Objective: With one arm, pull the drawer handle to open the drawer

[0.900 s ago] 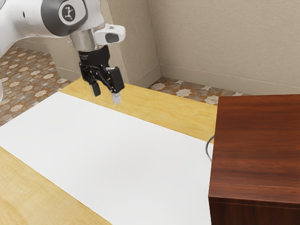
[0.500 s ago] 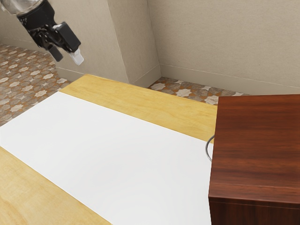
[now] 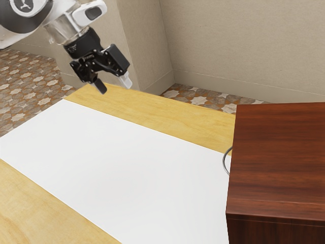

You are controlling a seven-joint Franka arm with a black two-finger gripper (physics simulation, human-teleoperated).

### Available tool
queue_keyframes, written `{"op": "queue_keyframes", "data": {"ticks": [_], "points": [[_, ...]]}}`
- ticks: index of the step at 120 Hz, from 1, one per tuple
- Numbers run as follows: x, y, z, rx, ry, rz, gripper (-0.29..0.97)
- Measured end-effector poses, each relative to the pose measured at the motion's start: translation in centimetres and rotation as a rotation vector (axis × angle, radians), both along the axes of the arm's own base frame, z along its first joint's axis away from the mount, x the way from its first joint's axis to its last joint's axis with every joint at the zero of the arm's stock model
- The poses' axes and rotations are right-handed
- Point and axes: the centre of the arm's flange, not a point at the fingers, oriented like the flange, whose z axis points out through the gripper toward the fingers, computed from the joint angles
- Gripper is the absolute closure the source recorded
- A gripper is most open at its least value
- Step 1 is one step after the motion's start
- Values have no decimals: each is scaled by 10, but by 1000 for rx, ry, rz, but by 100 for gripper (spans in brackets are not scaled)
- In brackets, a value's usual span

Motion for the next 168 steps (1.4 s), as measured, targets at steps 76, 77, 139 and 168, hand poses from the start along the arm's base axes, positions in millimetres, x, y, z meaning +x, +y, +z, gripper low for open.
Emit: {"op": "queue_keyframes", "data": {"ticks": [76, 77, 139, 168], "points": [[-5, 32, -66, -234, 35, 393, 8], [-5, 31, -68, -236, 34, 395, 8], [17, -87, -103, -327, -7, 306, 22], [16, -152, -124, -346, -12, 234, 26]]}}
